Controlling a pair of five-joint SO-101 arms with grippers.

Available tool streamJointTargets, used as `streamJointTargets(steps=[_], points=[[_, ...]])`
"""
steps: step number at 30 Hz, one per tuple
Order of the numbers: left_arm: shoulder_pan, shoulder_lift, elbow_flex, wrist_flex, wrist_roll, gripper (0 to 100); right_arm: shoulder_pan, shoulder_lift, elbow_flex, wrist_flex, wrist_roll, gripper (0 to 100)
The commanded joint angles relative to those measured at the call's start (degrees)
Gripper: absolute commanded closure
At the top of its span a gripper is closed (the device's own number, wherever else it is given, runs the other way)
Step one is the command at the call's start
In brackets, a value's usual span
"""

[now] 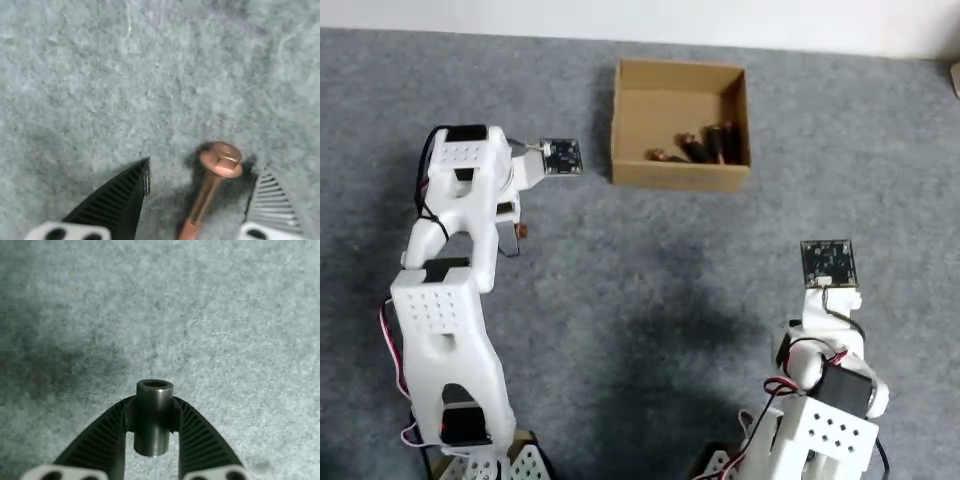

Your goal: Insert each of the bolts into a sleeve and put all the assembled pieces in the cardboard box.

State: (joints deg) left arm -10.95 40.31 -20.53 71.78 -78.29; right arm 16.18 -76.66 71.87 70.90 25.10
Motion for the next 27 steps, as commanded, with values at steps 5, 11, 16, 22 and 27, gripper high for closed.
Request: streamJointTargets(steps=[5,11,16,22,27], points=[[-5.05,0.66,-1.89,0.53,-15.74,70,-0.22,-0.48,-0.13,-1.36,-0.53,99.4],[-8.40,0.57,-3.38,1.67,-15.74,71,-0.22,-0.48,1.01,-1.45,-0.53,99.4],[-8.48,1.01,-4.62,5.71,-15.82,92,0.04,-0.48,1.27,-2.07,-0.53,99.4],[-8.48,1.10,-4.18,9.14,-15.74,100,0.04,-0.48,1.27,-2.07,-0.53,99.4],[-8.48,-0.40,-4.97,15.03,-15.47,100,0.13,-0.48,1.27,-2.07,-0.53,99.4]])
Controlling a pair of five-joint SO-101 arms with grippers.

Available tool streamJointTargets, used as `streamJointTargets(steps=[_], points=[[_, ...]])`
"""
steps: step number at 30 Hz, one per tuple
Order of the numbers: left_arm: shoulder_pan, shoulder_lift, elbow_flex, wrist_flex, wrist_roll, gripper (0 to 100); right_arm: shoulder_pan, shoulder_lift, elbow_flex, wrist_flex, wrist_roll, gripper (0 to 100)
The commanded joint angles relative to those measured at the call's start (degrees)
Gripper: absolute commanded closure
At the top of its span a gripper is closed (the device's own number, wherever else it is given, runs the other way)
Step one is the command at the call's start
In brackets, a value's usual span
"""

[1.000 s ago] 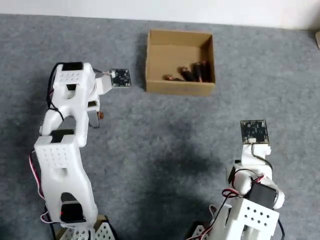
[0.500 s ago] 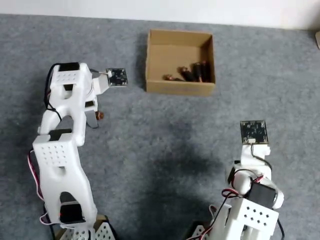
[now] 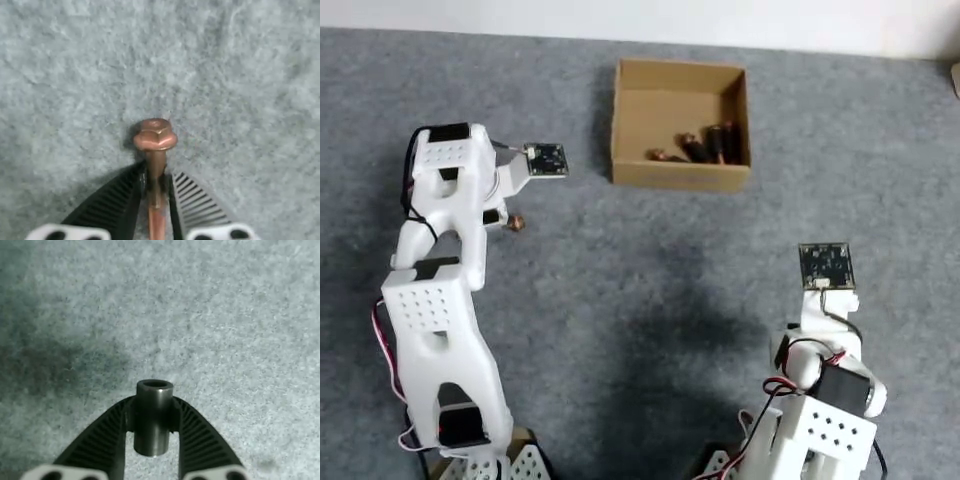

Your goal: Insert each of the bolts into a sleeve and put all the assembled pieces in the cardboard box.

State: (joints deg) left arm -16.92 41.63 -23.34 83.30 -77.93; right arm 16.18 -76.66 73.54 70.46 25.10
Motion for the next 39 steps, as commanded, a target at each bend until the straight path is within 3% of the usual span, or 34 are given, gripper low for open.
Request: streamJointTargets(steps=[1,11,18,22,25,31,35,39], points=[[-2.51,-3.03,-2.59,4.57,-15.74,100,0.13,-0.48,-0.40,-1.63,-0.53,99.4],[1.19,-32.04,-2.68,16.97,-3.16,100,-0.13,-1.01,-1.63,-0.92,-3.60,99.4],[9.80,-60.62,0.57,17.49,24.26,99,-3.65,-18.77,-5.76,4.09,-3.60,99.4],[14.02,-75.91,12.88,17.32,40.62,99,-4.70,-29.67,-6.02,3.82,-2.64,99.4],[16.84,-85.67,25.10,17.05,51.78,99,-5.41,-27.21,-6.11,3.65,-2.99,99.4],[22.29,-104.40,47.87,2.20,70.15,100,-14.90,-26.77,-6.55,0.57,-10.11,99.4],[26.42,-115.65,56.13,-5.45,67.60,100,-23.60,-26.77,-6.11,-0.75,-10.46,99.4],[27.91,-118.11,62.90,-14.33,68.22,99,-32.31,-26.77,-4.09,-4.00,-10.55,99.4]])
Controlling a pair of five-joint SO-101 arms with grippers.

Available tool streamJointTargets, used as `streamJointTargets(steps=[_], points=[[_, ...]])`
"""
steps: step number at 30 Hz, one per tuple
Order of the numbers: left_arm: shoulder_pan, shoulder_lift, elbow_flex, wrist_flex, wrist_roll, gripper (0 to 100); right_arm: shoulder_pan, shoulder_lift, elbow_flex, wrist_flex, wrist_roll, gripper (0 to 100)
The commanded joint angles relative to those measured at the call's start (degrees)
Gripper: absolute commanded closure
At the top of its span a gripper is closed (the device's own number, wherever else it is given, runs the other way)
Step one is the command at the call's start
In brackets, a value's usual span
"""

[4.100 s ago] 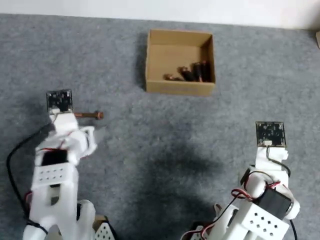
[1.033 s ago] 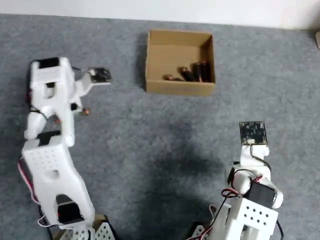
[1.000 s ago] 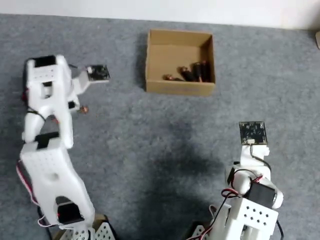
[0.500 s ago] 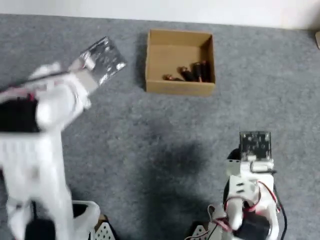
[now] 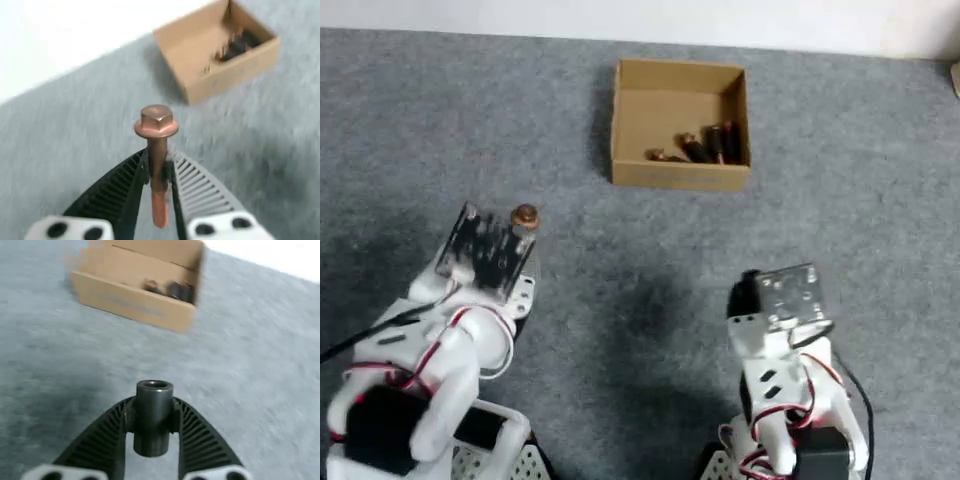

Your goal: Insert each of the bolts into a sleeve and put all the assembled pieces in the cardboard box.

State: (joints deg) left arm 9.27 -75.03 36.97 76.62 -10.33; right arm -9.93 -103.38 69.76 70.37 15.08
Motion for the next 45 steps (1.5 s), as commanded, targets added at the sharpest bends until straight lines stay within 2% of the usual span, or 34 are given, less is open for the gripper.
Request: streamJointTargets(steps=[1,4,7,10,13,17,20,24,27,29,32,34,38,42,45], points=[[1.98,-1.45,4.26,-10.90,2.20,99,-8.57,-0.04,1.01,-5.76,-0.62,99.4],[2.07,-2.07,10.42,-23.38,11.52,99,-14.46,-0.04,6.73,-12.00,-4.04,99.4],[2.07,-2.07,16.75,-35.60,21.01,99,-15.87,-0.04,11.74,-17.36,-4.92,99.4],[1.89,-2.07,24.31,-47.21,22.51,99,-15.87,-0.04,14.99,-22.64,-4.92,99.4],[2.42,-2.07,29.85,-53.45,22.59,99,-15.96,-0.04,17.27,-28.35,-5.01,99.4],[5.49,-2.15,33.63,-55.21,22.95,99,-16.04,-0.04,19.03,-31.08,-5.10,99.4],[8.75,-2.15,34.86,-55.21,22.95,99,-16.04,-0.04,19.47,-30.99,-8.00,99.4],[11.30,-4.00,35.12,-55.03,23.21,99,-19.12,-0.04,19.65,-30.90,-8.79,99.4],[11.03,-10.77,35.12,-54.68,31.38,99,-20.44,-0.04,19.65,-30.90,-7.91,99.4],[11.38,-17.80,35.21,-50.90,35.60,99,-20.35,-0.04,19.65,-30.81,-7.91,99.4],[12.26,-27.91,36.53,-44.13,36.04,99,-20.35,-0.04,19.21,-26.51,-7.91,99.4],[13.23,-31.08,38.55,-43.52,35.96,99,-20.44,-0.22,18.15,-24.48,-7.91,99.4],[16.75,-26.68,42.59,-47.12,35.96,99,-20.44,-2.24,17.10,-24.40,-8.00,99.4],[22.55,-25.36,48.66,-55.03,35.96,99,-20.44,-1.89,17.10,-24.66,-8.18,99.4],[21.93,-25.36,52.26,-60.40,35.87,99,-22.29,-1.89,16.75,-26.77,-8.09,99.4]])
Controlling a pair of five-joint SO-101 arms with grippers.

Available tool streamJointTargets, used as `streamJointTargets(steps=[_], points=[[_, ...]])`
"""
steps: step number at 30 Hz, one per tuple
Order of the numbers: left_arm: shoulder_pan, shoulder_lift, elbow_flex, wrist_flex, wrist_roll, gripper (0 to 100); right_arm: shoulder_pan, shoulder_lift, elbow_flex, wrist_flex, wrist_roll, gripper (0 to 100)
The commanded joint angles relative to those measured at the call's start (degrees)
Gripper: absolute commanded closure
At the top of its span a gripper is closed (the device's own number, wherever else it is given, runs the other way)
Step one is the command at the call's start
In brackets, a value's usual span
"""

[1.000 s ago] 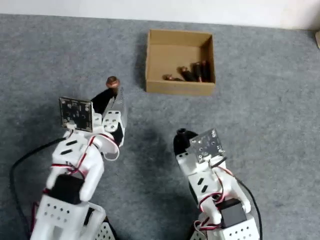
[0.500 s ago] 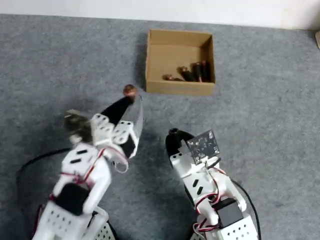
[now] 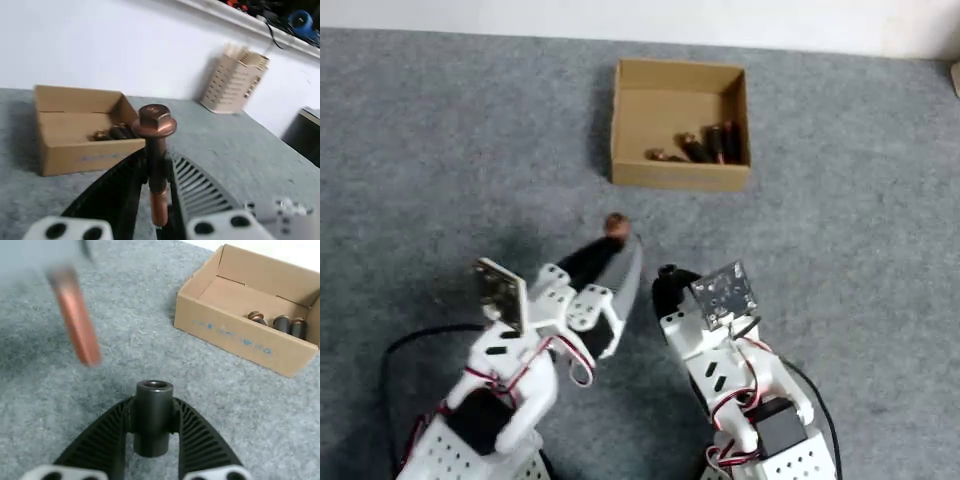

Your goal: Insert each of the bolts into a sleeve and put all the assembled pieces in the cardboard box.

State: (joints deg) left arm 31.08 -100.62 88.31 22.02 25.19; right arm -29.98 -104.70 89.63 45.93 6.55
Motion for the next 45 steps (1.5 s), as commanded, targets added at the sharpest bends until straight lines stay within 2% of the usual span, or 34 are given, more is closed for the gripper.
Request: streamJointTargets(steps=[1,7,17,20,23,25,31,39,45], points=[[-1.19,0.22,1.63,-7.47,0.44,99,-3.56,-0.57,-2.86,-3.91,0.62,99.4],[-3.47,0.22,2.07,-9.58,0.53,99,-8.84,-0.57,0.22,-6.90,0.70,99.4],[-1.27,0.22,1.80,-9.23,0.62,99,-8.75,-0.57,1.19,-6.90,0.79,99.4],[1.36,0.22,-0.13,-3.96,0.53,99,-8.22,-0.57,1.27,-6.90,0.88,99.4],[1.80,0.22,-4.53,3.52,0.53,99,-5.23,-0.57,1.27,-6.90,4.31,99.4],[1.80,0.22,-5.85,5.54,0.53,99,-3.56,-0.57,1.01,-6.90,4.75,99.4],[1.36,0.66,-5.76,5.36,0.44,99,-3.30,-0.57,0.84,-6.90,4.75,99.4],[-4.35,0.22,-6.29,5.01,0.97,99,-3.65,-0.57,0.84,-6.90,4.75,99.4],[-6.73,0.75,-5.85,1.49,8.26,99,-6.64,-0.57,1.27,-6.90,5.10,99.4]])
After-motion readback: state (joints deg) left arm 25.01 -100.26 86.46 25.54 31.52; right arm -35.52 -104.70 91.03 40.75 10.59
